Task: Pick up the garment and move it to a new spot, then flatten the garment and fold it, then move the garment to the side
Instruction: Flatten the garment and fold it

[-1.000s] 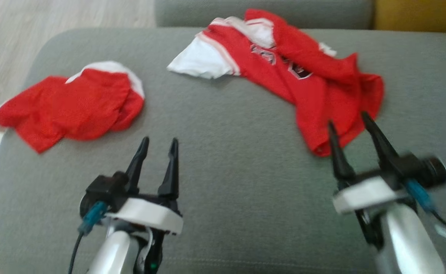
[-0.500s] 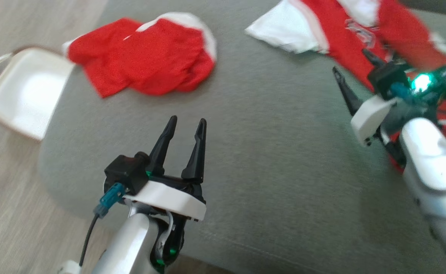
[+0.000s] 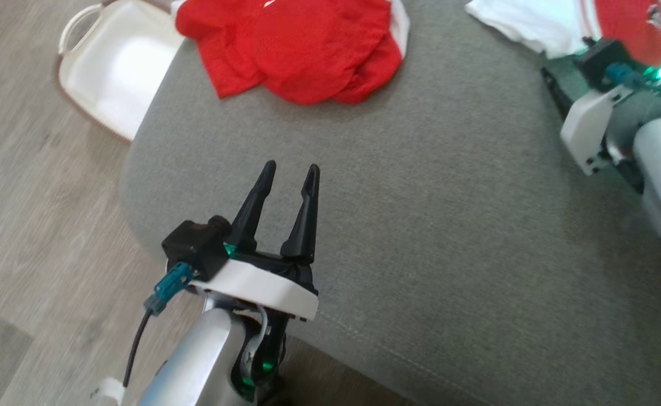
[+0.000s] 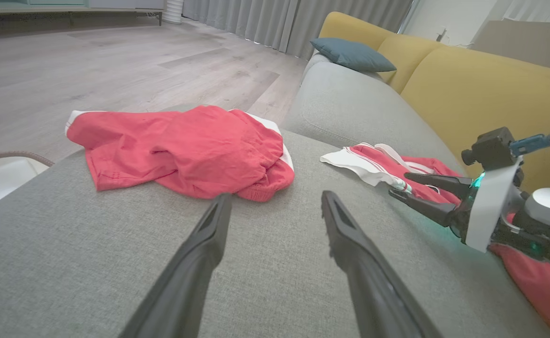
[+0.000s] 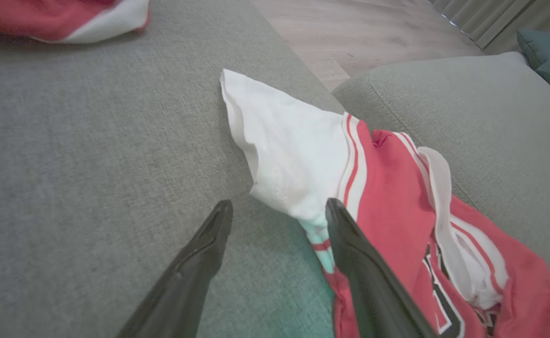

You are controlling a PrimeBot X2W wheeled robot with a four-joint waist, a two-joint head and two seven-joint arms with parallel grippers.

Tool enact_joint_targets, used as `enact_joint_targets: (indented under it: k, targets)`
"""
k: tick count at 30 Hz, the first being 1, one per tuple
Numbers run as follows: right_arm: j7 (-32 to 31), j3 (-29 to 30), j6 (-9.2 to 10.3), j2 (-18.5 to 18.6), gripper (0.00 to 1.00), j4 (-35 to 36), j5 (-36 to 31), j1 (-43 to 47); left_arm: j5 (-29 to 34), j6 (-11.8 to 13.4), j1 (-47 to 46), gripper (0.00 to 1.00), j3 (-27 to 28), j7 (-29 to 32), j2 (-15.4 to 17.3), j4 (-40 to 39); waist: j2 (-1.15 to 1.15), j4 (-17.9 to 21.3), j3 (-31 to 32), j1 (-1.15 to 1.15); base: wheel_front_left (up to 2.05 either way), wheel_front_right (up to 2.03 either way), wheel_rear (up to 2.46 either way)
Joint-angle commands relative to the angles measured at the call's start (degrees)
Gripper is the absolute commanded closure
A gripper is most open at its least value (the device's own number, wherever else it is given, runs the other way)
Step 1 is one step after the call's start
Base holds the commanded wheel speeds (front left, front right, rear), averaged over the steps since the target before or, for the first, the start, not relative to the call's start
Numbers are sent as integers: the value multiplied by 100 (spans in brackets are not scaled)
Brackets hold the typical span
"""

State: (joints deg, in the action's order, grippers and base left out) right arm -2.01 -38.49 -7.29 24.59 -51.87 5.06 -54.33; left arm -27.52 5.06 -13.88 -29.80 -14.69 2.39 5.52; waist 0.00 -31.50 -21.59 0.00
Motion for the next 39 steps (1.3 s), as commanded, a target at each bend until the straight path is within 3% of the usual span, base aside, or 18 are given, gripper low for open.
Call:
enact_joint_targets:
  k: [1, 8, 9, 10, 18, 25, 34, 39]
  targets:
    - [63, -54, -20, 18, 0, 102, 39, -136, -32, 17, -160, 0, 137, -30, 49, -213, 0, -103, -102, 0, 0, 0, 0]
    - [194, -196, -20, -71, 0, -594, 122, -579, -113, 104, -181, 0, 127, -30, 49, -286, 0, -204, -281, 0, 0, 0, 0]
    - [227, -192, -20, -101, 67, -680, 157, -619, -118, 112, -180, 0, 134, -30, 49, -295, 0, -207, -295, 0, 0, 0, 0]
    - [281, -199, -20, -136, 100, -750, 190, -648, -122, 117, -179, 0, 141, -30, 49, -301, 0, -209, -304, 0, 0, 0, 0]
    - [894, -561, -20, -550, 100, -881, 724, -468, -76, 113, -211, 0, 184, -30, 49, -210, 0, -55, -118, 0, 0, 0, 0]
    - [1150, -1540, -20, -786, 100, -293, 1674, 115, 131, 59, -148, 0, 344, -30, 49, -84, 0, 380, 316, 0, 0, 0, 0]
    - [980, -3189, -20, -253, 100, 1399, 3224, 729, 477, -93, 107, 0, 592, -30, 49, 119, 0, 1020, 1029, 0, 0, 0, 0]
    - [822, -3383, -20, -32, 100, 1905, 3563, 974, 562, -145, 258, 0, 674, -30, 49, 184, 0, 1176, 1292, 0, 0, 0, 0]
